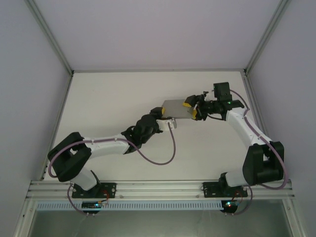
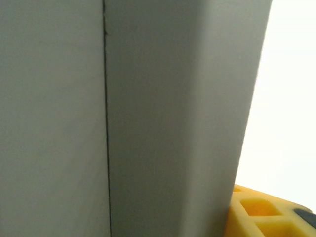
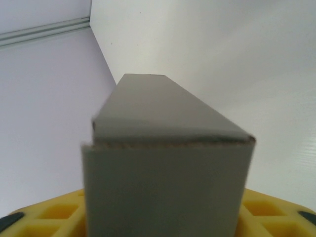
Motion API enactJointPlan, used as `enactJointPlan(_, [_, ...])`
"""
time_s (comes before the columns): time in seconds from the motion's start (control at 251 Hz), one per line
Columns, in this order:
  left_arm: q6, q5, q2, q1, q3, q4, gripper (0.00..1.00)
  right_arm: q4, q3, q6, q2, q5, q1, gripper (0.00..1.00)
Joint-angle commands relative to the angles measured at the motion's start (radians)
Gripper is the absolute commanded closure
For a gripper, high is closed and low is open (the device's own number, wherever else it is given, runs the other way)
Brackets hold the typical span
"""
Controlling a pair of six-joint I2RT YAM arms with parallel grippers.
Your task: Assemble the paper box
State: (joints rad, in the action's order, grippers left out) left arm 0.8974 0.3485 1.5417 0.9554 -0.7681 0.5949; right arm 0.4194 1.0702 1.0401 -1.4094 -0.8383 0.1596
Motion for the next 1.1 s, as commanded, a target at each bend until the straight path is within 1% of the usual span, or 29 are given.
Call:
enactJointPlan(0.0, [0.000,-0.008,-0.017,-0.012,-0.029,-0.003,0.57,-0.024,-0.007,-0.015,-0.005,-0.043,0.003,0.38])
enactJointPlan(0.044, [0.001,-0.006,-0.017,-0.012,-0.030,-0.015,0.59,-0.038,-0.009,-0.022,-0.005,-0.037,0.003,0.33])
enactJointPlan(0.104, [0.000,-0.001,-0.021,-0.011,-0.032,-0.031,0.61,-0.062,-0.010,-0.032,-0.005,-0.019,-0.001,0.22])
enactJointPlan(0.152, [-0.004,-0.006,-0.029,-0.012,-0.035,-0.055,0.62,-0.086,-0.015,-0.036,-0.003,0.001,-0.007,0.18])
enactJointPlan(0.18, [-0.007,-0.008,-0.032,-0.012,-0.039,-0.074,0.62,-0.107,-0.019,-0.039,-0.002,0.012,-0.009,0.12])
enactJointPlan(0.2, [-0.010,-0.009,-0.035,-0.012,-0.041,-0.088,0.63,-0.120,-0.021,-0.038,-0.002,0.023,-0.012,0.03])
enactJointPlan(0.212, [-0.014,-0.009,-0.037,-0.012,-0.044,-0.098,0.63,-0.124,-0.022,-0.039,-0.002,0.031,-0.013,0.02])
enactJointPlan(0.279, [-0.035,-0.016,-0.054,-0.014,-0.057,-0.154,0.65,-0.127,-0.016,-0.056,0.001,0.094,-0.021,0.01])
enactJointPlan(0.339, [-0.058,-0.038,-0.075,-0.019,-0.072,-0.236,0.65,-0.126,-0.009,-0.085,0.002,0.141,-0.031,0.01])
enactJointPlan(0.399, [-0.102,-0.085,-0.100,-0.033,-0.105,-0.373,0.66,-0.129,0.005,-0.123,0.003,0.175,-0.040,0.01])
enactJointPlan(0.423, [-0.121,-0.119,-0.109,-0.042,-0.124,-0.452,0.65,-0.125,0.012,-0.145,0.001,0.190,-0.044,0.01])
enactJointPlan(0.463, [-0.155,-0.179,-0.118,-0.061,-0.163,-0.580,0.66,-0.119,0.024,-0.189,-0.001,0.219,-0.049,0.01])
enactJointPlan(0.503, [-0.198,-0.211,-0.125,-0.079,-0.200,-0.669,0.70,-0.114,0.039,-0.244,-0.004,0.247,-0.051,0.01])
enactJointPlan(0.555, [-0.216,-0.286,-0.133,-0.104,-0.248,-0.819,0.69,-0.098,0.060,-0.330,-0.008,0.296,-0.050,0.01])
enactJointPlan(0.591, [-0.219,-0.330,-0.134,-0.118,-0.275,-0.905,0.69,-0.092,0.077,-0.384,-0.008,0.352,-0.047,0.01])
enactJointPlan(0.599, [-0.220,-0.336,-0.134,-0.121,-0.282,-0.922,0.69,-0.090,0.080,-0.418,-0.008,0.365,-0.046,0.01])
enactJointPlan(0.647, [-0.213,-0.368,-0.131,-0.132,-0.317,-1.028,0.68,-0.073,0.094,-0.532,-0.003,0.431,-0.034,0.01])
enactJointPlan(0.722, [-0.214,-0.376,-0.112,-0.137,-0.372,-1.173,0.67,-0.063,0.101,-0.681,0.011,0.530,-0.009,0.01])
enactJointPlan(0.778, [-0.181,-0.456,-0.086,-0.153,-0.413,-1.311,0.66,-0.071,0.096,-0.780,0.024,0.593,0.008,0.01])
enactJointPlan(0.806, [-0.171,-0.485,-0.072,-0.165,-0.427,-1.350,0.67,-0.075,0.090,-0.824,0.032,0.619,0.018,0.01])
enactJointPlan(0.858, [-0.194,-0.492,-0.042,-0.189,-0.452,-1.373,0.67,-0.094,0.075,-0.902,0.046,0.651,0.035,0.01])
enactJointPlan(0.922, [-0.229,-0.517,0.006,-0.230,-0.502,-1.421,0.68,-0.128,0.045,-0.988,0.071,0.658,0.052,0.01])
enactJointPlan(0.966, [-0.247,-0.541,0.043,-0.256,-0.541,-1.457,0.68,-0.155,0.021,-1.020,0.089,0.658,0.054,0.01])
enactJointPlan(1.014, [-0.259,-0.558,0.082,-0.275,-0.578,-1.483,0.68,-0.171,0.000,-1.067,0.105,0.615,0.057,0.01])
enactJointPlan(1.097, [-0.260,-0.558,0.141,-0.289,-0.626,-1.515,0.68,-0.163,-0.018,-1.113,0.120,0.561,0.065,0.01])
